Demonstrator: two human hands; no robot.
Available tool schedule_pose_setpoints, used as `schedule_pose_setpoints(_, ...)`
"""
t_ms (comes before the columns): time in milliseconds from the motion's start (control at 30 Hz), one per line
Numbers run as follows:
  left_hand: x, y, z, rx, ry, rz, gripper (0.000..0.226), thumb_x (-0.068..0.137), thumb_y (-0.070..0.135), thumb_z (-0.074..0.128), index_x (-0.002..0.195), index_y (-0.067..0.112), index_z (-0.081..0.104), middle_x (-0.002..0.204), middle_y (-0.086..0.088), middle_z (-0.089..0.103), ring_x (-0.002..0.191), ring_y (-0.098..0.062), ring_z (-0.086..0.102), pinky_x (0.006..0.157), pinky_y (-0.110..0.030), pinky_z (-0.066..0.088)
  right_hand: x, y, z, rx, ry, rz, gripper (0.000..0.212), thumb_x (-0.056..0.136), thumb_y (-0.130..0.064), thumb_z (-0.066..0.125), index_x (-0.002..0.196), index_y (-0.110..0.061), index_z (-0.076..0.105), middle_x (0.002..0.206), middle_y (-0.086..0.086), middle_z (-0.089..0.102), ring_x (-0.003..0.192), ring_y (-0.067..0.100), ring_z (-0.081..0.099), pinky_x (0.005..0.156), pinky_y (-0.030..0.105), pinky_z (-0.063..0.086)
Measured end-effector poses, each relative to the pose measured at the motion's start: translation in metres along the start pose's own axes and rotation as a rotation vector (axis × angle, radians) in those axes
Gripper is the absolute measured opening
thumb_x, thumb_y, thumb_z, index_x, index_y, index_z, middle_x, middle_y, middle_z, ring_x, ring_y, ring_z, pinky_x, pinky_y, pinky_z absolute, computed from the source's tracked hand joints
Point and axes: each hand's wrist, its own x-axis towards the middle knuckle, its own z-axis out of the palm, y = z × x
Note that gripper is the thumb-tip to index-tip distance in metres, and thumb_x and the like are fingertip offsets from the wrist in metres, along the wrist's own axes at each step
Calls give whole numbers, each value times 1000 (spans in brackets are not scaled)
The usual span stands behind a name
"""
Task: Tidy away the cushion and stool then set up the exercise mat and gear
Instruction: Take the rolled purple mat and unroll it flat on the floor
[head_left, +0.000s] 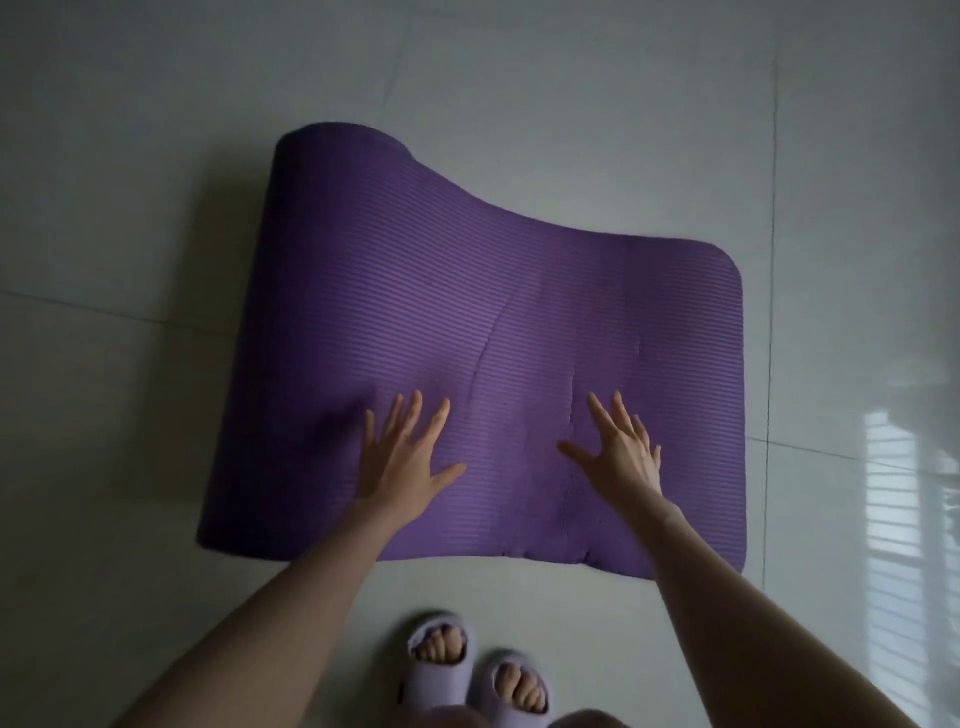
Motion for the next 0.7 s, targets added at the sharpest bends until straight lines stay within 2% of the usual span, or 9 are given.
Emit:
schedule_pose_setpoints(133, -52, -36, -65, -131, 48, -98, 81, 86, 63, 45, 150, 28, 11, 158, -11, 11, 146, -29, 8, 113, -54, 6, -41, -76, -33, -7, -42, -85, 79, 86, -56, 56, 150, -32, 18, 161, 1, 9, 144, 31, 18, 115, 53, 18)
schedule_pose_setpoints(300, -89, -89, -113, -231, 57, -181, 81, 86, 63, 43, 151, 28, 8, 159, -9, 9, 146, -28, 5, 114, -55, 12, -69, -167, -38, 6, -80, -154, 78, 86, -55, 56, 150, -30, 19, 160, 0, 15, 140, 33, 24, 111, 52, 27)
schedule_pose_setpoints(433, -92, -144, -121, -265, 84, -192, 81, 86, 63, 44, 151, 26, 12, 158, -12, 14, 145, -31, 14, 111, -49, 23, -67, -232, -10, 6, -107, -203, 77, 88, -55, 55, 151, -30, 18, 160, 1, 14, 141, 34, 22, 112, 51, 27)
schedule_pose_setpoints(600, -70, -202, -110, -273, 104, -182, 82, 86, 64, 42, 151, 26, 10, 156, -11, 20, 140, -29, 25, 110, -45, 24, -47, -286, 39, 39, -105, -220, 78, 87, -51, 59, 150, -31, 19, 160, 1, 15, 141, 33, 22, 110, 49, 29)
schedule_pose_setpoints(700, -45, -230, -87, -326, 111, -217, 83, 85, 64, 45, 151, 25, 12, 154, -11, 23, 140, -29, 25, 109, -46, 24, -20, -304, 64, 2, -110, -274, 80, 85, -53, 59, 150, -33, 18, 161, -3, 9, 143, 30, 15, 110, 53, 30)
